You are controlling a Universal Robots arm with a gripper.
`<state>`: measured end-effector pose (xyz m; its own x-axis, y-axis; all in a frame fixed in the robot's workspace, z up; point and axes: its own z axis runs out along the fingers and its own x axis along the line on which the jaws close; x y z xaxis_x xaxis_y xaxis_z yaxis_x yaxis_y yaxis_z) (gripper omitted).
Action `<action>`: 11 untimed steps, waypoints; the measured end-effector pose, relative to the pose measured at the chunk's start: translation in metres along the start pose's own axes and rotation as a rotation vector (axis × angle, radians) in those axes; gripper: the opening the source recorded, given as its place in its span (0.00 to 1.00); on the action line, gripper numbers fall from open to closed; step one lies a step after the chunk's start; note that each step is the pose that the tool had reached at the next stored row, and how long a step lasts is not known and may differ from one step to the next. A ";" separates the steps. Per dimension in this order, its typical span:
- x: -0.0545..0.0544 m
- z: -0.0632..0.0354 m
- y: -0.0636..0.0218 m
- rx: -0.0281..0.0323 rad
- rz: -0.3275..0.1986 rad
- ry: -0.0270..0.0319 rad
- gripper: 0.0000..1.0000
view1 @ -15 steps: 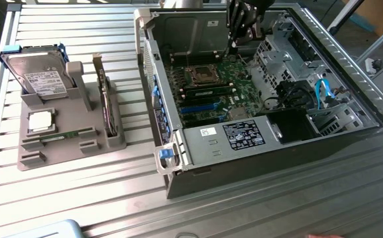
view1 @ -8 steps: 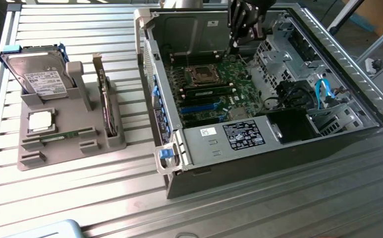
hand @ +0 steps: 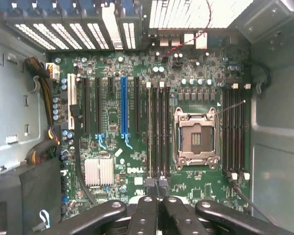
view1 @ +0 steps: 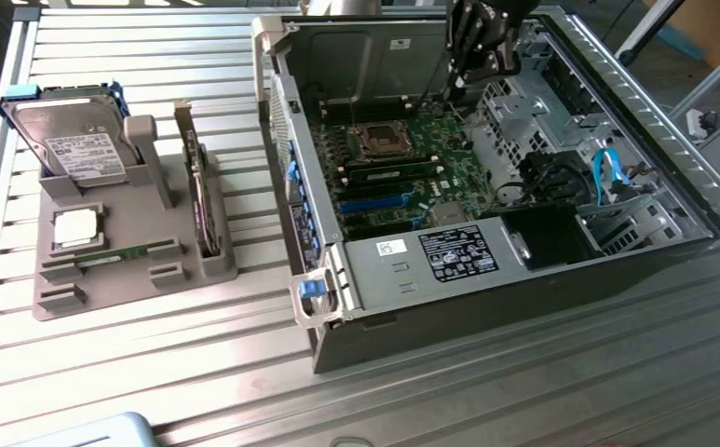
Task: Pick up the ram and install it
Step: 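Press down the ram until it locks into place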
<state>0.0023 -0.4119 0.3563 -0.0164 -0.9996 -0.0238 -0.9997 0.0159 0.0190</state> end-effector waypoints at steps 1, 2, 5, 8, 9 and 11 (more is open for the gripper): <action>0.000 -0.0001 -0.0033 -0.0025 0.000 0.0001 0.11; 0.000 -0.0001 -0.0075 -0.0055 0.000 0.0000 0.11; 0.000 -0.0002 -0.0136 -0.0098 0.000 0.0001 0.11; 0.000 -0.0002 -0.0137 -0.0100 0.000 0.0001 0.11; 0.000 -0.0002 -0.0137 -0.0100 0.000 0.0001 0.11; 0.000 -0.0002 -0.0139 -0.0100 0.000 0.0001 0.11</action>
<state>0.0162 -0.4119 0.3562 -0.0165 -0.9996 -0.0237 -0.9995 0.0158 0.0290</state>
